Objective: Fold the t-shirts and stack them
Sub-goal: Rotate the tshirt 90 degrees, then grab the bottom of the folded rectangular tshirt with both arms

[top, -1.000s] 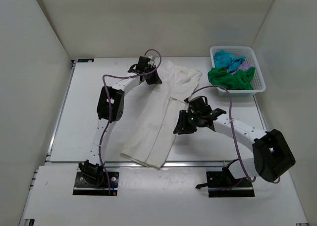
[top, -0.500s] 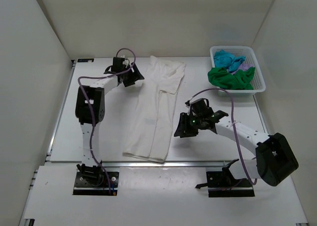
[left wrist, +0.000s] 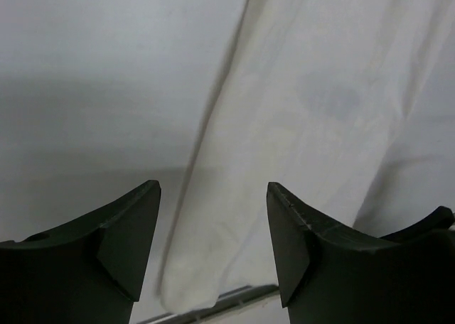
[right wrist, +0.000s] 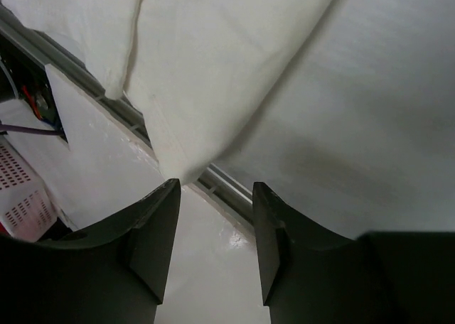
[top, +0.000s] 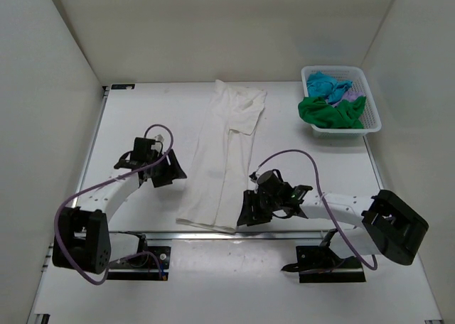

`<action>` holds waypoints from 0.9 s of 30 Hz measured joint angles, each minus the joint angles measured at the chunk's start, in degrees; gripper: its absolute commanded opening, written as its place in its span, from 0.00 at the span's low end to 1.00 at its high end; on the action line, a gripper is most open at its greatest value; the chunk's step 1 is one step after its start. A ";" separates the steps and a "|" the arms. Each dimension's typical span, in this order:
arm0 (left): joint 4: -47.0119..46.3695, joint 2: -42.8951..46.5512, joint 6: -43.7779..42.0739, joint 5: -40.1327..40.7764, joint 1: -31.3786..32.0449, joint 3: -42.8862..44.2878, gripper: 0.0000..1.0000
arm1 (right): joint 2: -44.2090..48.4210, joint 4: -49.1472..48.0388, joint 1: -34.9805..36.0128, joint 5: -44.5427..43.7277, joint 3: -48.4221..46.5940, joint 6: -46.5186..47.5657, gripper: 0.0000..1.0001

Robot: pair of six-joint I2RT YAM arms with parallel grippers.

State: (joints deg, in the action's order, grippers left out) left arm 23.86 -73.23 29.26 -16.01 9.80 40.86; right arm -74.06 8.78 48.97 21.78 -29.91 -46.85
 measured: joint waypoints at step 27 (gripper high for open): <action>10.38 12.11 2.23 -3.04 6.99 -16.70 0.43 | -0.09 -12.44 3.91 1.62 4.00 -11.96 0.53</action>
State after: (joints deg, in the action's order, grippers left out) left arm 34.24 -61.12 31.48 -19.05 16.80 24.16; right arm -74.15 -3.66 52.88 23.40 -25.91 -58.81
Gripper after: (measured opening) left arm 0.444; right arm 0.530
